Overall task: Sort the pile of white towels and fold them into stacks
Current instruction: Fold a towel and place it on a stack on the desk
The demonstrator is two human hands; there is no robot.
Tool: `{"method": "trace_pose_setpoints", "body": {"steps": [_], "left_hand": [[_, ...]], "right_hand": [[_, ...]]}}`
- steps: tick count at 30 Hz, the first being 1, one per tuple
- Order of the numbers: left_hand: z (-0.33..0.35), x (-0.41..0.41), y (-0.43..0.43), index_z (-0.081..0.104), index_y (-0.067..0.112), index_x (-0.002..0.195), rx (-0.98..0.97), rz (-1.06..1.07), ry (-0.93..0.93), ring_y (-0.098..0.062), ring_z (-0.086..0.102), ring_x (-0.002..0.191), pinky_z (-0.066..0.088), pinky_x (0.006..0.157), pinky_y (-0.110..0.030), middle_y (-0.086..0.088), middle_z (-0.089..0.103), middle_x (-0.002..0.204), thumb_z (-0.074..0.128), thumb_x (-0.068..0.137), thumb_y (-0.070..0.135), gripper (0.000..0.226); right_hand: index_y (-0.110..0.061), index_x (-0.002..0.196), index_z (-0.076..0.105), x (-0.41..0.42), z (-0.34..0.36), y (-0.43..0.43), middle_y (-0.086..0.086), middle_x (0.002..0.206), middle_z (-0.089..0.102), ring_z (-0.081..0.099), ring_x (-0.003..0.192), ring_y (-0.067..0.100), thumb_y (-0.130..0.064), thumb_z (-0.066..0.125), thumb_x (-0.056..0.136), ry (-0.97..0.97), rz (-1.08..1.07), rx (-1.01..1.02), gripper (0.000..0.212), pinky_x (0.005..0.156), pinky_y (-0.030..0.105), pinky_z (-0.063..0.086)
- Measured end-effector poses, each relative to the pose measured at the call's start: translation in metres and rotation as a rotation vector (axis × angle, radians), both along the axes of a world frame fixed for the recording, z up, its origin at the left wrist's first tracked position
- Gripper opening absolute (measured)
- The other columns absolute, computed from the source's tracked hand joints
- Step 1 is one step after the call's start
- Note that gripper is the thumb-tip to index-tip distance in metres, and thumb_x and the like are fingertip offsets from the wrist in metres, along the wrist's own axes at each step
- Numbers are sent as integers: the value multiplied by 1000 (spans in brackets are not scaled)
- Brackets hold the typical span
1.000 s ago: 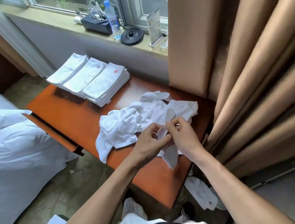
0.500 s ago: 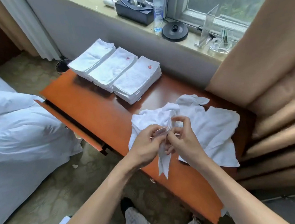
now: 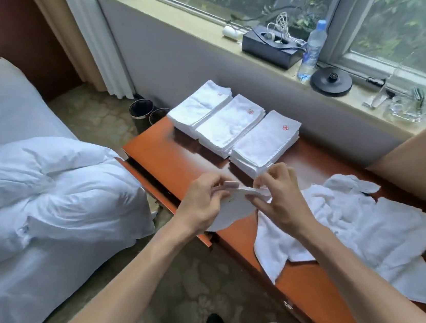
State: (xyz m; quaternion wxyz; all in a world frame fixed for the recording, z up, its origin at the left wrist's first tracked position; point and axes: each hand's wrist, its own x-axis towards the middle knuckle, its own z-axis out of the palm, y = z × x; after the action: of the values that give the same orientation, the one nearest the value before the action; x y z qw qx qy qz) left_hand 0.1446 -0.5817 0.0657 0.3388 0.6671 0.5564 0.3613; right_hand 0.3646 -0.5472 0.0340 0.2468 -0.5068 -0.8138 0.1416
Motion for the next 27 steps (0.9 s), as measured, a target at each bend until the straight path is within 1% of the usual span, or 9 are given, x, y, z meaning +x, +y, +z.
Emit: {"method": "trace_pose_setpoints", "body": {"steps": [3,5,7,10,13,17,20,23,27], "left_hand": [[5,-33,21,69,23,103,93,16,65,0,61,96,45,86,-9,13,68,100,68,90,-6,31],[5,-54,39,71,14,103,133,-28,191,0,53,90,38,85,-6,9,65,99,70,88,-8,27],[4,-70,57,71,10,106,115,-94,285,-3,50,93,37,84,-6,2,66,103,69,86,-11,29],[-2,-86,82,70,7,108,90,-123,341,-14,54,97,42,84,-14,-4,66,106,62,87,-14,31],[-10,-98,108,69,5,111,73,-130,415,-24,58,98,47,87,-33,-8,68,107,55,92,-9,27],[-18,-114,151,71,16,112,40,-59,474,-24,62,95,50,83,-41,-1,72,103,53,91,-1,32],[-15,-128,185,67,29,113,-29,1,483,-16,65,101,48,75,-32,17,73,113,52,90,7,35],[-19,-141,208,63,24,108,-99,18,391,-11,66,98,52,78,-33,29,70,118,52,92,9,24],[-24,-159,237,65,13,99,-70,-24,271,6,62,78,44,65,-14,34,70,97,54,92,4,16]], "right_hand": [[-25,94,55,-22,8,21,-6,101,61,55,90,17,-33,76,92,114,43,-171,23,69,14,38],[-29,89,50,-40,14,36,-6,87,66,63,72,13,-31,74,94,201,23,-299,25,57,18,44],[-30,85,51,-53,14,51,-5,81,69,68,63,10,-24,73,96,269,14,-362,26,55,22,51],[-41,83,51,-68,9,74,-10,80,70,71,64,6,-22,68,100,307,15,-389,30,58,16,50],[-43,92,54,-80,-3,97,-18,79,70,73,70,5,-21,60,104,355,30,-403,25,60,10,45],[-41,101,63,-94,-15,139,-21,94,70,75,81,9,-16,59,102,453,50,-464,26,71,20,54],[-36,103,70,-103,-19,168,-13,97,74,73,91,10,-8,59,96,508,32,-504,31,84,34,59],[-31,101,71,-114,-24,188,-8,90,75,71,90,11,-8,56,99,496,-27,-506,27,85,37,55],[-28,100,69,-131,-25,207,0,90,71,71,86,23,-15,53,104,539,-111,-513,21,82,48,59]]}}
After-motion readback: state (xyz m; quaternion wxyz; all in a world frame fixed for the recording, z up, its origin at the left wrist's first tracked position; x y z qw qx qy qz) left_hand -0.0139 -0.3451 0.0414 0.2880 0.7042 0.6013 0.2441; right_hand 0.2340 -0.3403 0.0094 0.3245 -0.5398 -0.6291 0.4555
